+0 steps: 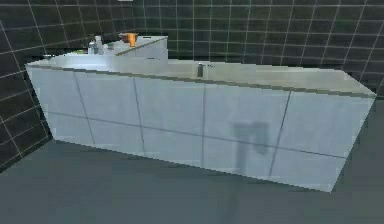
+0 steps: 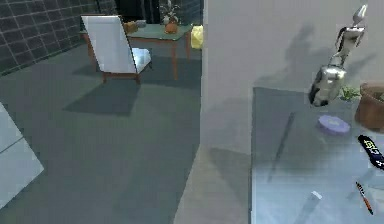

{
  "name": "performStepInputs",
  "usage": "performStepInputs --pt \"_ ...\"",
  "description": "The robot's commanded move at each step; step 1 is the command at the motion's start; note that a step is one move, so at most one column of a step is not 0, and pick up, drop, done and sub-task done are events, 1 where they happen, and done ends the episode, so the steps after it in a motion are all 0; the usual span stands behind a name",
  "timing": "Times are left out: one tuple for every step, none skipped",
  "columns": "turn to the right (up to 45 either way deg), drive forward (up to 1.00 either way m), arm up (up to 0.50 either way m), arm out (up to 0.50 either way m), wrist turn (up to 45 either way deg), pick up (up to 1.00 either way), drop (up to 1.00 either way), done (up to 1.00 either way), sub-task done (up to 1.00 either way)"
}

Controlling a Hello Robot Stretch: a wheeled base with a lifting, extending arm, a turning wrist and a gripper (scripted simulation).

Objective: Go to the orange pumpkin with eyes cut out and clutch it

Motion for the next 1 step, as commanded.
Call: performStepInputs --pt "0.0 0.05 0.0 0.0 0.0 0.0 0.0 0.0 0.0"
